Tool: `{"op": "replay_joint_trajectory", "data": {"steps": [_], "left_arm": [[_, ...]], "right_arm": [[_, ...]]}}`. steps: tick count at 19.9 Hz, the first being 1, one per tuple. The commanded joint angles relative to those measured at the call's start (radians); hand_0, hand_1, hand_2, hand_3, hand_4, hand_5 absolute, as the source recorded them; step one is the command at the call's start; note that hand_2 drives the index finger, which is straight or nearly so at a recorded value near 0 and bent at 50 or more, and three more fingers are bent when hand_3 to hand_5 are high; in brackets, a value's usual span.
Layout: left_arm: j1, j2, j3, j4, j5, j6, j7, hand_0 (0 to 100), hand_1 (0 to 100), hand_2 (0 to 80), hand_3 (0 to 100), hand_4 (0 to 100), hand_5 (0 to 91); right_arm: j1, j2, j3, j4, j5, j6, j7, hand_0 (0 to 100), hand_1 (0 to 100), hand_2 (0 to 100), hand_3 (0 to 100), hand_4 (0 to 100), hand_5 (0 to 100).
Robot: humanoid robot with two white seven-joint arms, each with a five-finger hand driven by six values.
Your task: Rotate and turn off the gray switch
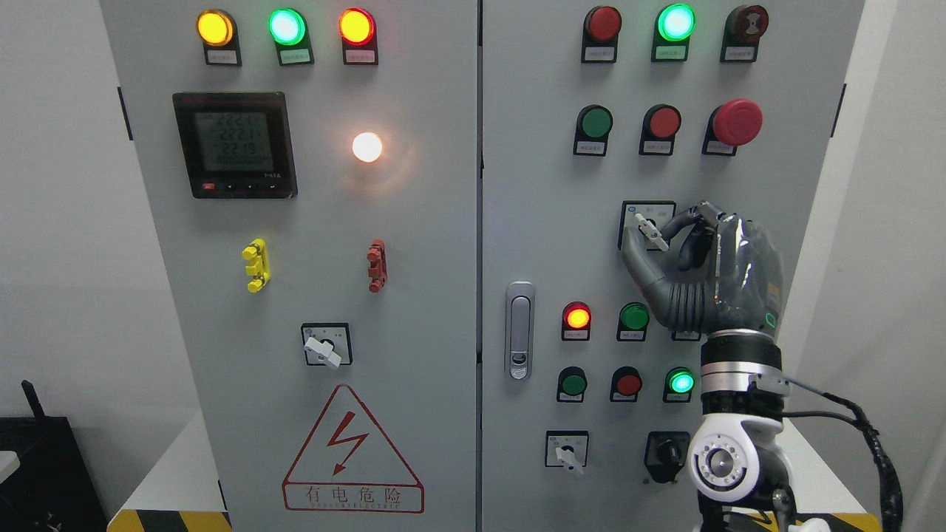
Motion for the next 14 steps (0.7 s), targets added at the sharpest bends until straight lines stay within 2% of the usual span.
{"op": "replay_joint_trajectory", "data": {"steps": [1, 5, 14], "left_arm": [[-0.009, 0.000, 0.008, -0.026, 0.020, 0.000, 0.000, 12, 39, 0.0, 0, 0, 0.0], [-0.009, -0.001, 0.008, -0.026, 0.020, 0.000, 0.000, 12, 39, 0.0, 0, 0, 0.0], [-0.009, 0.000, 0.008, -0.026, 0.020, 0.000, 0.000, 12, 39, 0.0, 0, 0, 0.0]], "right_arm": [[0.000, 0.000, -0.029, 0.004, 0.000, 0.001, 0.001, 29, 47, 64, 96, 93, 100], [0.000, 0.000, -0.029, 0.004, 0.000, 0.001, 0.001, 34, 47, 65, 96, 93, 100], [0.000, 0.000, -0.027, 0.004, 0.000, 0.001, 0.001, 35, 47, 66, 97, 93, 100]]}}
